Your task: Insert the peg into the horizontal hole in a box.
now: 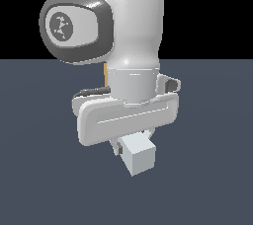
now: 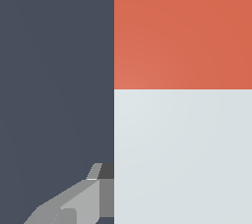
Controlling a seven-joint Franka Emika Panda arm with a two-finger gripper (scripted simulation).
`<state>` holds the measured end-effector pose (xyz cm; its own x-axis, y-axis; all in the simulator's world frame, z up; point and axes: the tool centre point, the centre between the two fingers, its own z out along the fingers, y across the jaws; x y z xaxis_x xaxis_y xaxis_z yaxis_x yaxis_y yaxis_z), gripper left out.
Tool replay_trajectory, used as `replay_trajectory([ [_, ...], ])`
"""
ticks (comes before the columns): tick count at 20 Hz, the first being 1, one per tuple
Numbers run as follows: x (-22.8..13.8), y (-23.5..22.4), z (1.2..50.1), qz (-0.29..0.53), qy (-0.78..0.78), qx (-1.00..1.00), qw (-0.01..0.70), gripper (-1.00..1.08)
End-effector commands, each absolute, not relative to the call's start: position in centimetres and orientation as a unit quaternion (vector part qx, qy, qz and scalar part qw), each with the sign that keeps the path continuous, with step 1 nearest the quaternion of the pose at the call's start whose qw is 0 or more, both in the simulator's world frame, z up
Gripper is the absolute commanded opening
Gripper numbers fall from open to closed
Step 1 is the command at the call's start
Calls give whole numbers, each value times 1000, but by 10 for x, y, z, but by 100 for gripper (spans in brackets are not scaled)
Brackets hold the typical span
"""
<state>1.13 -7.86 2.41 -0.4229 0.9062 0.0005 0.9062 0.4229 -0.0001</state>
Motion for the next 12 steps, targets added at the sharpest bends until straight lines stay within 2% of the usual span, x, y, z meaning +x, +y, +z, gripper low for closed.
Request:
replay_trajectory([
  [1, 11, -79, 24, 0, -843, -537, 0, -100],
  [12, 8, -73, 26, 0, -839, -545, 0, -100],
])
